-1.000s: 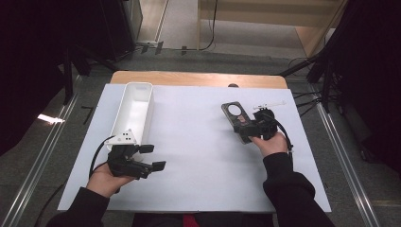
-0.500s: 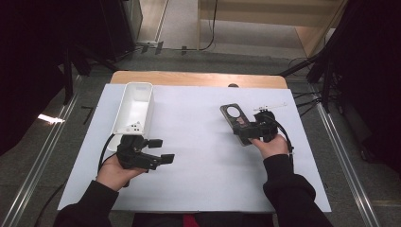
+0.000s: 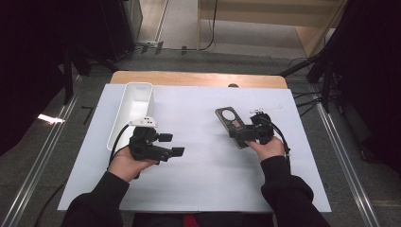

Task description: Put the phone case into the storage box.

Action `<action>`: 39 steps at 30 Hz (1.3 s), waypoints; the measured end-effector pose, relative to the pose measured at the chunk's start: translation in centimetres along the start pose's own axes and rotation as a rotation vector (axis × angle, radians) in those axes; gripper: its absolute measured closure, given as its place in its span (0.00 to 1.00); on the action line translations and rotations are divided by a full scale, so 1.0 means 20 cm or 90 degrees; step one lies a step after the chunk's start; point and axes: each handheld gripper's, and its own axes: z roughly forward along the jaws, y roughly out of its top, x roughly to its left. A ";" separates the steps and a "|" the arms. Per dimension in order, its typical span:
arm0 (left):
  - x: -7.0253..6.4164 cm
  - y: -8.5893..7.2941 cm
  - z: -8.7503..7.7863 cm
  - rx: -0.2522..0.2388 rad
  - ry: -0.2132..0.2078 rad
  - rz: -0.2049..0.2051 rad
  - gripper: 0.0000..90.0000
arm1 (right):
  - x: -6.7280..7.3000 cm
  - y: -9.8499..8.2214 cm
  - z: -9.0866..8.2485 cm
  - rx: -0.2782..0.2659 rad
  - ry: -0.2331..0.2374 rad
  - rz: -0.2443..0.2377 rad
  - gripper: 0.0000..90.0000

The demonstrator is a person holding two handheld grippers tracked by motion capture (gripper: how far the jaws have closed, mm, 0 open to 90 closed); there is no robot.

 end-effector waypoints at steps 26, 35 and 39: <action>0.09 0.10 0.14 -0.009 0.009 -0.059 0.21 | 0.09 -0.03 0.04 -0.023 0.048 0.026 0.12; 0.11 0.15 0.19 -0.013 0.024 -0.086 0.21 | 0.14 -0.05 0.04 -0.045 0.050 0.050 0.12; 0.13 0.16 0.21 -0.010 0.032 -0.103 0.21 | 0.17 -0.06 0.05 -0.064 0.051 0.065 0.12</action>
